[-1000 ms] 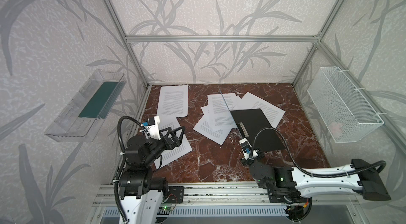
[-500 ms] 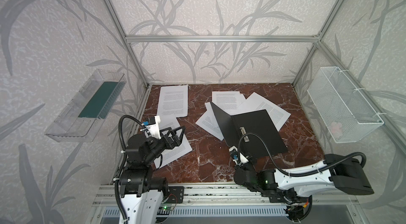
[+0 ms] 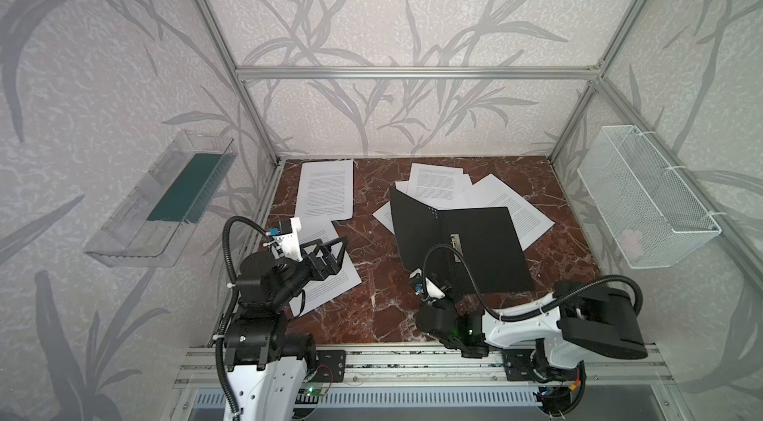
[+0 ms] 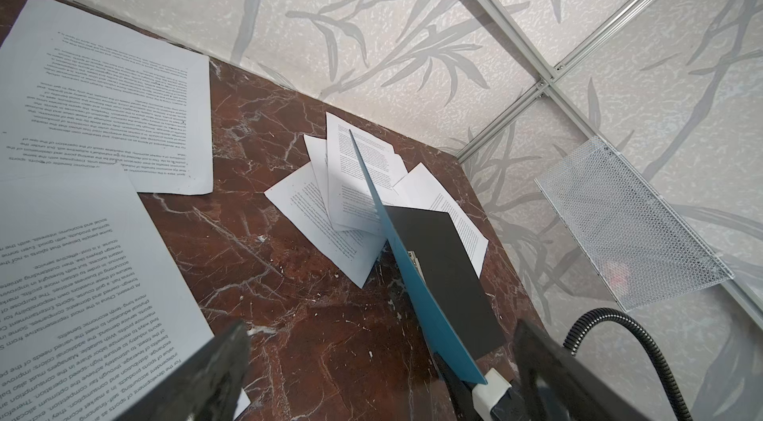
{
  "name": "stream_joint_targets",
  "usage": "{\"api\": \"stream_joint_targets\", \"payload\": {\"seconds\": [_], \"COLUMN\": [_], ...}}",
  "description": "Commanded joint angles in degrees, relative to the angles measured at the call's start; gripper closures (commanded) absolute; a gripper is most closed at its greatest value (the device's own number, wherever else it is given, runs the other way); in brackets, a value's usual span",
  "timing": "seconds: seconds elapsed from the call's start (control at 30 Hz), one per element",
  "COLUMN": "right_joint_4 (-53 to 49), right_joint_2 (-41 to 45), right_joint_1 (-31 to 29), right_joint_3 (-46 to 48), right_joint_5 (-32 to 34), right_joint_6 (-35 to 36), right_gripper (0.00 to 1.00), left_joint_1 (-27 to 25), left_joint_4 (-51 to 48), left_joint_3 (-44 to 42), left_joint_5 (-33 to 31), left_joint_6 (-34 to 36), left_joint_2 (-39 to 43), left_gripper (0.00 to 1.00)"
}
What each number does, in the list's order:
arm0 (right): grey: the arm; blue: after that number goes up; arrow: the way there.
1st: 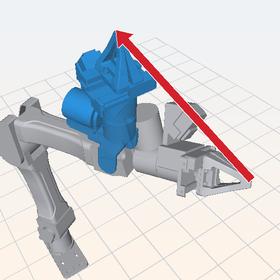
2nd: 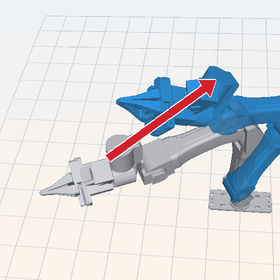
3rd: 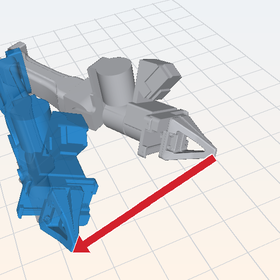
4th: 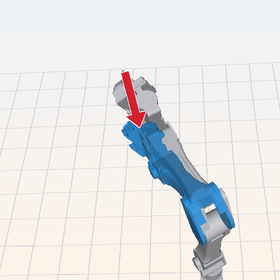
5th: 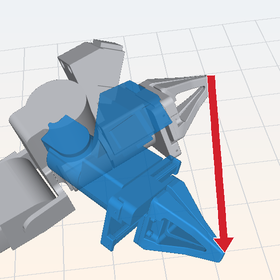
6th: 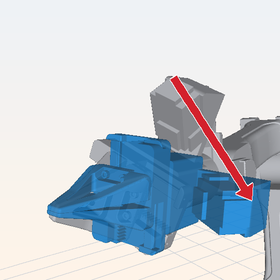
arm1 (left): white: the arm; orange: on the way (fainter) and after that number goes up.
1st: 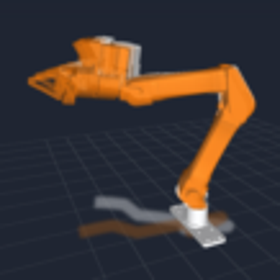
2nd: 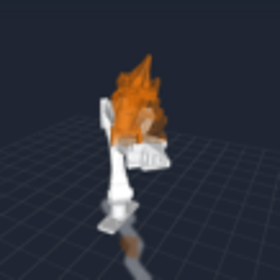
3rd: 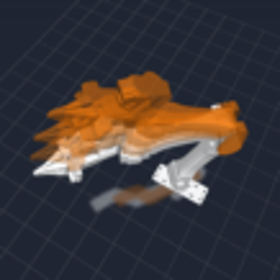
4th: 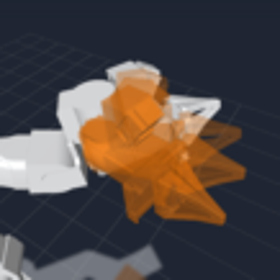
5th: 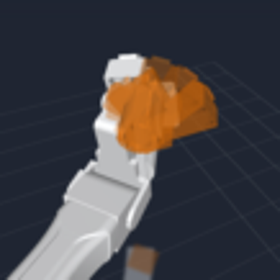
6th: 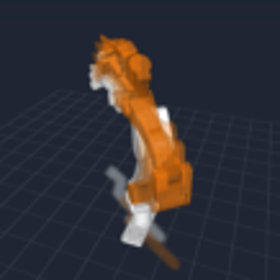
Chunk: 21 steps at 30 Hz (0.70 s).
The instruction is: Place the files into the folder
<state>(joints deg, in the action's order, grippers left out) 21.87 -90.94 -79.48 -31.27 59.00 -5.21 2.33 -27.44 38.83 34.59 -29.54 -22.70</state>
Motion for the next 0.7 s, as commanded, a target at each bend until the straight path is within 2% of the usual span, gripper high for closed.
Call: {"api": "stream_joint_targets", "payload": {"seconds": [0.0, 0.03, 0.1, 0.2, 0.33, 0.4, 0.47, 0.53, 0.6, 0.67], "right_joint_4": [2.5, 2.54, 2.08, 0.58, -4.64, -7.57, -12.18, -16.88, -17.21, -13.51], "right_joint_2": [-1.25, -1.26, -1.14, 0.18, 3.45, 6.0, 8.73, 11.77, 16.0, 19.93], "right_joint_1": [-0.38, -0.53, -0.67, -0.63, 0.39, 2.17, 5.02, 10.37, 18.91, 28.47], "right_joint_3": [-1.18, -1.0, -1.09, -2.18, -4.75, -5.75, -7.21, -7.84, -5.33, -0.51], "right_joint_5": [-6.24, -6.87, -10.09, -15.84, -26.63, -32.0, -34.0, -36.01, -42.13, -49.84], "right_joint_6": [-0.77, -0.85, -0.7, 0.28, -0.3, -2.01, -4.35, -8.85, -15.36, -21.49], "right_gripper": [0.82, 0.62, 0.36, 0.15, 0.05, 0.05, 0.05, 0.07, 0.09, 0.11], "left_joint_1": [0.31, 0.33, 0.31, 0.35, 0.32, 0.31, 0.31, -0.26, -2.83, -9.54], "left_joint_4": [-0.02, -0.07, -0.07, -0.24, -0.51, -0.83, -1.21, -1.07, 2.81, 7.9], "left_joint_3": [-0.16, -0.2, -0.2, -0.16, -0.07, 0.21, 0.97, 1.93, 0.87, -1.25], "left_joint_5": [-0.04, -0.13, -0.29, -0.44, -1.09, -1.0, 0.83, 3.42, 3.94, -0.67], "left_joint_6": [0.54, 0.59, 0.59, 0.55, 0.46, 0.36, 0.51, 0.2, -3.65, -7.27], "left_joint_2": [0.24, 0.22, 0.2, 0.04, -0.14, -0.97, -3.37, -6.55, -9.27, -11.54], "left_gripper": [0.01, 0.01, 0.01, 0.01, 0.01, 0.01, 0.01, 0.01, 0.01, 0.01]}}
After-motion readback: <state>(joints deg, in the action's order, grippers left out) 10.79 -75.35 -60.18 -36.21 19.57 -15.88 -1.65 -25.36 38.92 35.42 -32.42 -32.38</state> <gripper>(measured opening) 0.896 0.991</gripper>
